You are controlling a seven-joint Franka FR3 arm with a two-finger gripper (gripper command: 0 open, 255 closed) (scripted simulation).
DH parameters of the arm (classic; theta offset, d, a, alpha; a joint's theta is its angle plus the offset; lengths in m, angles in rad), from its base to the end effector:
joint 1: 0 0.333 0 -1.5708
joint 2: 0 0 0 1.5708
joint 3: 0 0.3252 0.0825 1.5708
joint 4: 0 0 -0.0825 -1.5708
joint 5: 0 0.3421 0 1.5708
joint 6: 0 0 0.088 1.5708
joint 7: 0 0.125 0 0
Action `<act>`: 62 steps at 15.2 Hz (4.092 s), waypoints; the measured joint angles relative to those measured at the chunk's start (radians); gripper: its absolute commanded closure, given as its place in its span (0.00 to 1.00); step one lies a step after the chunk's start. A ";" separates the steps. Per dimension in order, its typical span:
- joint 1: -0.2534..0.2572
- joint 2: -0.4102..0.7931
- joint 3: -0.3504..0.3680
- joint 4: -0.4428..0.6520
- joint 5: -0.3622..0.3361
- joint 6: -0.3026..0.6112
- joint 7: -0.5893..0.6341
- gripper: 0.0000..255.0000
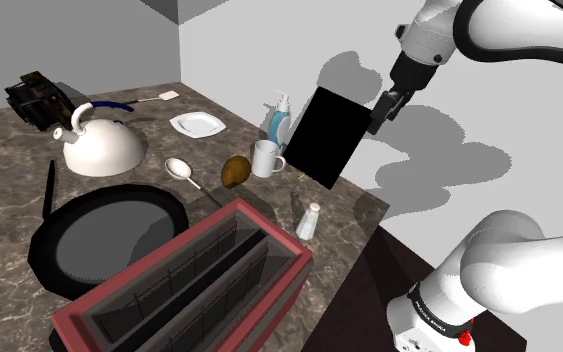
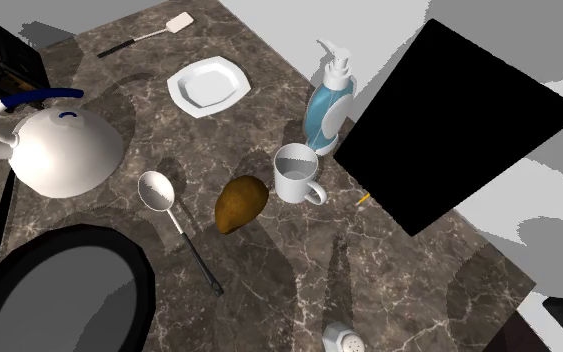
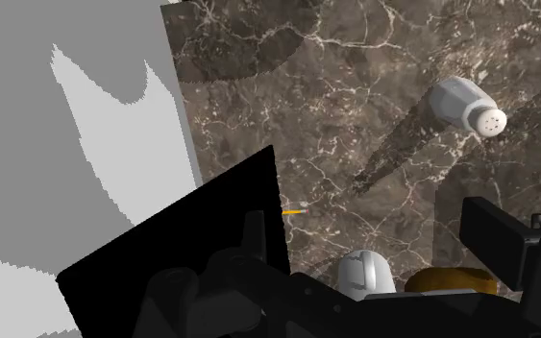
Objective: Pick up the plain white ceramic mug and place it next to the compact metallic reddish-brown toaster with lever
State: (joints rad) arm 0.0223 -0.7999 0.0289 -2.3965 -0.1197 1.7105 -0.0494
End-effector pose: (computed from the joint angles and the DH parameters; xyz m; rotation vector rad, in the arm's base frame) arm 0.2702 0.0033 0.5792 2.9924 0.1542 0.1697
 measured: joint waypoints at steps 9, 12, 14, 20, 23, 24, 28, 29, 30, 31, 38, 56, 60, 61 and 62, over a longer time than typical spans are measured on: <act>0.013 0.270 -0.033 0.084 0.010 0.150 -0.052 0.00; 0.020 0.394 -0.043 0.125 0.020 0.216 -0.075 0.00; 0.023 0.478 -0.050 0.176 0.028 0.239 -0.095 0.00; 0.035 0.727 -0.057 0.317 0.060 0.314 -0.148 0.00; 0.036 0.843 -0.058 0.407 0.078 0.323 -0.179 0.00; 0.038 0.883 -0.055 0.440 0.084 0.323 -0.186 0.00; 0.035 1.053 -0.049 0.594 0.106 0.315 -0.225 0.00; 0.035 1.079 -0.048 0.620 0.110 0.311 -0.230 0.00; 0.036 1.101 -0.046 0.633 0.111 0.318 -0.232 0.00; 0.036 1.107 -0.046 0.630 0.112 0.326 -0.233 0.00; 0.036 1.145 -0.045 0.596 0.113 0.397 -0.234 0.00; 0.035 1.141 -0.045 0.603 0.113 0.387 -0.234 1.00; 0.036 1.121 -0.045 0.622 0.113 0.347 -0.234 1.00; 0.036 1.117 -0.045 0.631 0.113 0.334 -0.234 1.00; 0.035 1.110 -0.045 0.634 0.113 0.324 -0.235 1.00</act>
State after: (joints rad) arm 0.0576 0.3098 -0.0163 -1.7621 -0.0068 2.0343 -0.2846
